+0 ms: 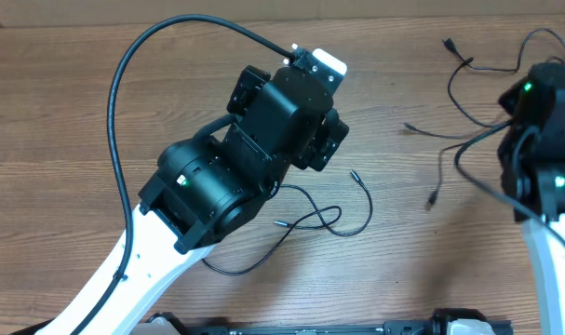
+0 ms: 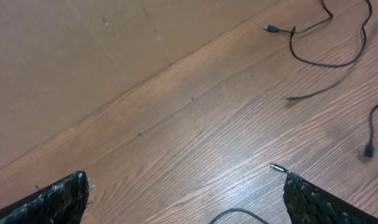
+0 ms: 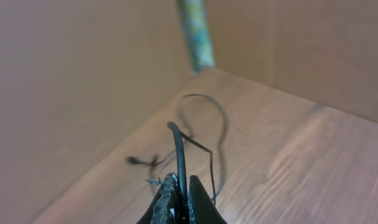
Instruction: Untangle cables
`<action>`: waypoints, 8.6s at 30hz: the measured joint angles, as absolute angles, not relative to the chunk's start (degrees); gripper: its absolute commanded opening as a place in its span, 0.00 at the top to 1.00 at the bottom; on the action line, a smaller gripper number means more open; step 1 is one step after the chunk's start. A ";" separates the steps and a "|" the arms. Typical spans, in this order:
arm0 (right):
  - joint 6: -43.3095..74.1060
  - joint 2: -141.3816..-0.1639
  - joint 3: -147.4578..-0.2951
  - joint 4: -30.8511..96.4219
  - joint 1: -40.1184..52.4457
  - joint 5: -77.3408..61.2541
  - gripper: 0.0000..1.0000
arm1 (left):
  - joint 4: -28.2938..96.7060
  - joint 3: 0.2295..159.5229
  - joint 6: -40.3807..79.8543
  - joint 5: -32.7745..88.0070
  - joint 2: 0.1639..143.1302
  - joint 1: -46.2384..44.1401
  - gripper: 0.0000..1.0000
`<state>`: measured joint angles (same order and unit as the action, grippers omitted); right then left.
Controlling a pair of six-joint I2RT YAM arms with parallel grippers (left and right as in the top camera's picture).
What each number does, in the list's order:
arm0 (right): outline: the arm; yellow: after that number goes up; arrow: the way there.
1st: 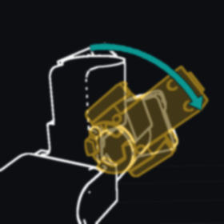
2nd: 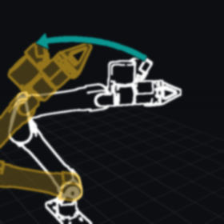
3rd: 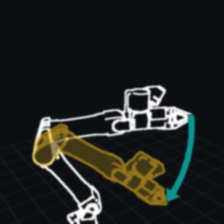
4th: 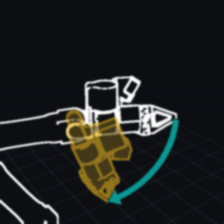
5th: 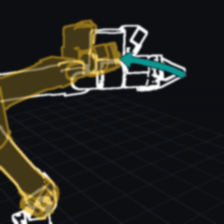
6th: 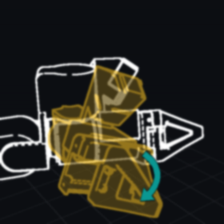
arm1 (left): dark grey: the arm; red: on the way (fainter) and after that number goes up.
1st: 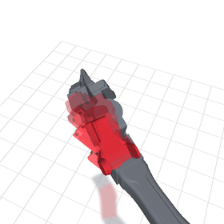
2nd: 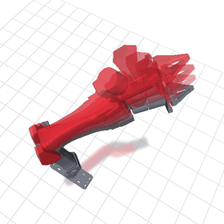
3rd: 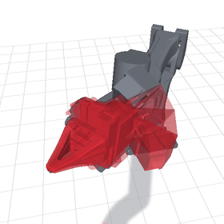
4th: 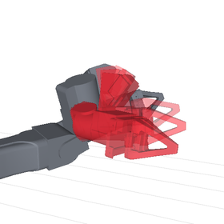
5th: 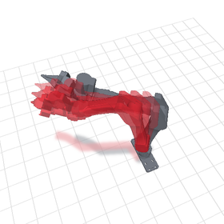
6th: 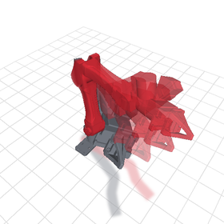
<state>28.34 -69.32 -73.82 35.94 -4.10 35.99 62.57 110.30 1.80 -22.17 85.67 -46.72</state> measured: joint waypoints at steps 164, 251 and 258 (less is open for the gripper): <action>-29.76 -98.26 -63.96 40.62 53.30 -15.35 0.18 | 62.59 110.30 1.80 -22.20 85.69 -46.72 0.00; 21.93 -86.63 -68.47 25.50 -27.97 -9.43 0.96 | 62.57 110.30 1.80 -22.20 85.69 -46.72 0.00; 23.77 -86.63 -68.47 18.50 -36.38 -10.26 0.96 | 62.59 110.30 1.80 -22.20 85.69 -46.72 0.00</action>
